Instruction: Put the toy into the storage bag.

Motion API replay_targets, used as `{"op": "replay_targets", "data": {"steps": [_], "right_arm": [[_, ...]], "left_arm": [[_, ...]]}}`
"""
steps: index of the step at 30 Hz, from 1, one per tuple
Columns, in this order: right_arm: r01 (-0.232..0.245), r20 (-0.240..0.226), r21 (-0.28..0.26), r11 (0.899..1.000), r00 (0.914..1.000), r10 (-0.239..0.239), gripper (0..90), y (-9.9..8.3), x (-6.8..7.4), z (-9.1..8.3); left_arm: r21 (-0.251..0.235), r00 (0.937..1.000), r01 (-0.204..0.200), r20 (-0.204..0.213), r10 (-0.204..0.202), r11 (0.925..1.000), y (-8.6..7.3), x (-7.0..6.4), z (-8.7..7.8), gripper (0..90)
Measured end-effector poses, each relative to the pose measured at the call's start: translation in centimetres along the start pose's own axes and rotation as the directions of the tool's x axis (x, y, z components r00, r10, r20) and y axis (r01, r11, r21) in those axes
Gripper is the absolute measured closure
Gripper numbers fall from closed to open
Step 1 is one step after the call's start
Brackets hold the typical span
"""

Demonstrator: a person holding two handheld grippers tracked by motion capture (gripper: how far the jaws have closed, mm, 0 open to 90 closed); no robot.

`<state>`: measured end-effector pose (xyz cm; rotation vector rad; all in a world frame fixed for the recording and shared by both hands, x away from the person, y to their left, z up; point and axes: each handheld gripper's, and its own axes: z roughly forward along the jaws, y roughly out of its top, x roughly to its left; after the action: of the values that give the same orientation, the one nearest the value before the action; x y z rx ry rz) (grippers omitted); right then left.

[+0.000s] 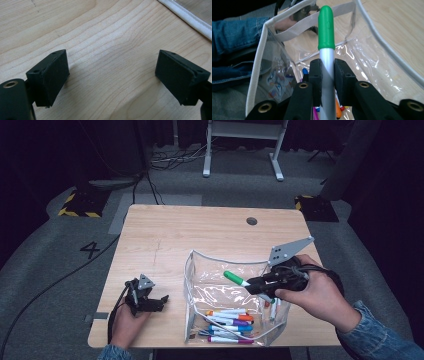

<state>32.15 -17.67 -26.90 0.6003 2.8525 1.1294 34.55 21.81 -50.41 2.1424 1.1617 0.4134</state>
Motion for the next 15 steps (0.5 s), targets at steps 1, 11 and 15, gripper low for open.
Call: {"op": "replay_targets", "data": {"steps": [1, 11, 15], "right_arm": [[0.008, -0.007, 0.013, 1.0, 0.9999, -0.008, 76.8, 0.2, 0.1, 0.4], [0.046, -0.054, 0.087, 0.995, 0.9977, -0.041, 76.8, 1.1, 0.8, 3.4], [0.055, -0.078, 0.131, 0.99, 0.9959, -0.045, 76.8, 1.2, 1.1, 4.9]], "left_arm": [[0.0, 1.0, 0.0, -0.001, 0.0, 1.0, 0.0, 0.0, 0.0, 11.9], [-0.001, 1.0, 0.0, -0.001, 0.0, 1.0, 0.0, 0.0, 0.0, 11.9], [0.0, 1.0, 0.0, -0.001, 0.0, 1.0, 0.0, 0.0, 0.0, 11.9]]}}
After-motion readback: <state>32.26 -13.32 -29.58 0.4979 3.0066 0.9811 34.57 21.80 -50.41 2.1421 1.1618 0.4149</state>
